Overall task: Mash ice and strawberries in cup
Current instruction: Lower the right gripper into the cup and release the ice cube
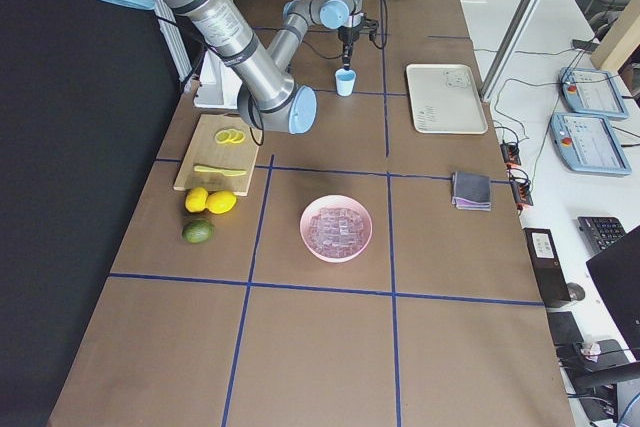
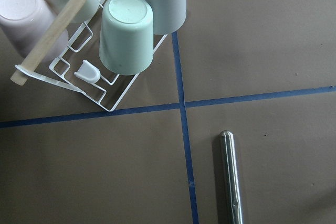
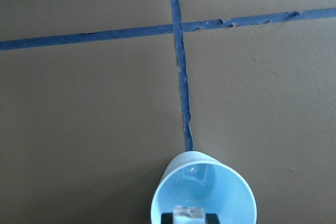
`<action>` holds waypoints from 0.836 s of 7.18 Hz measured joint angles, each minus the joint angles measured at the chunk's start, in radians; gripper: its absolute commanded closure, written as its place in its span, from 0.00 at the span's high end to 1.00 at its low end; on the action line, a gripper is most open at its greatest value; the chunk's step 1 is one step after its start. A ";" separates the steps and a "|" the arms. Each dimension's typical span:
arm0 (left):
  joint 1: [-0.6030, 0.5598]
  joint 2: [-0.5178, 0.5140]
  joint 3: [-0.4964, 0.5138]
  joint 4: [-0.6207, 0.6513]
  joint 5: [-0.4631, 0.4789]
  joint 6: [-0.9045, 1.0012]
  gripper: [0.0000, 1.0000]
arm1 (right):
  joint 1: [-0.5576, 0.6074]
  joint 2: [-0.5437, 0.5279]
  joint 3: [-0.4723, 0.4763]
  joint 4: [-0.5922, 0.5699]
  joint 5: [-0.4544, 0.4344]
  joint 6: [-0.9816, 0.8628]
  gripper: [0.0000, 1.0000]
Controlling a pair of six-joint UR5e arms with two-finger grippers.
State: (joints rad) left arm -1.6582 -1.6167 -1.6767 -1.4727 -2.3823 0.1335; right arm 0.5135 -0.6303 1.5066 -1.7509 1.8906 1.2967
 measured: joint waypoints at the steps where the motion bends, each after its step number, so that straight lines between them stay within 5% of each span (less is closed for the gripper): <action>1: 0.000 0.000 0.000 0.000 0.000 0.000 1.00 | 0.000 -0.001 0.000 0.000 0.000 0.000 0.10; 6: 0.000 -0.002 0.000 -0.001 0.000 0.000 1.00 | 0.000 -0.008 0.000 -0.004 0.001 -0.001 0.70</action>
State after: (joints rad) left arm -1.6582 -1.6183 -1.6769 -1.4735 -2.3823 0.1335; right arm 0.5139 -0.6387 1.5062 -1.7548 1.8913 1.2955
